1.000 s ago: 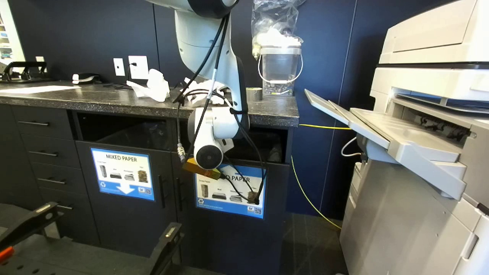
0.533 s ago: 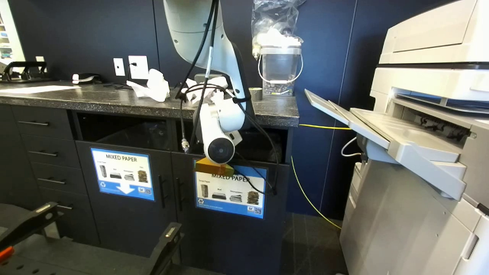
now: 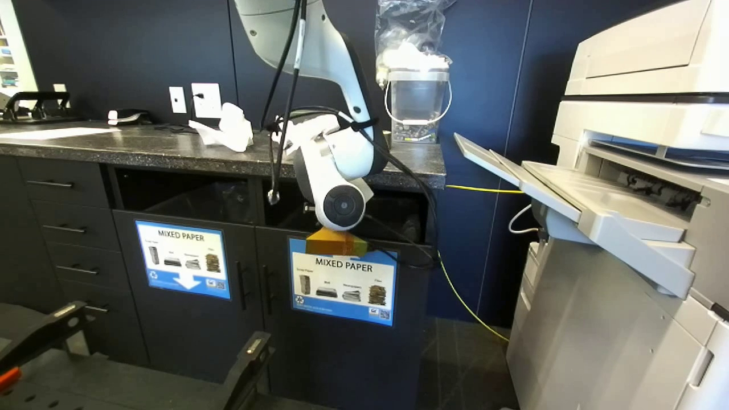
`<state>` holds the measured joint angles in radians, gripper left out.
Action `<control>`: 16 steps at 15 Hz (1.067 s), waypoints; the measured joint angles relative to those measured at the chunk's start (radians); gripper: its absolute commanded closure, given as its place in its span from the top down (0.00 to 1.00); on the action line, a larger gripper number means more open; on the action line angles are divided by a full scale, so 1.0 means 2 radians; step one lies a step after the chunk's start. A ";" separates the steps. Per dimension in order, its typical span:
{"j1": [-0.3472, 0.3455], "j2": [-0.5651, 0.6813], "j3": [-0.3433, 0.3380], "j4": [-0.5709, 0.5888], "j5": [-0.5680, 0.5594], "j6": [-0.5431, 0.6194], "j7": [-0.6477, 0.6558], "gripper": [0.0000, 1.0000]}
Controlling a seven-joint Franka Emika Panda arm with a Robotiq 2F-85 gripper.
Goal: Pick up one paper and throw it in the bin
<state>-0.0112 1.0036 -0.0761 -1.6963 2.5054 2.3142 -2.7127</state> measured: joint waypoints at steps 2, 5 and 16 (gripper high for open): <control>0.012 -0.031 -0.022 -0.022 -0.001 0.008 -0.001 1.00; 0.039 -0.059 -0.054 -0.057 0.000 0.037 -0.001 1.00; 0.204 -0.223 -0.104 -0.179 0.000 0.440 0.011 1.00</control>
<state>0.3965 0.5580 -0.2837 -2.0538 2.5050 3.1947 -2.6900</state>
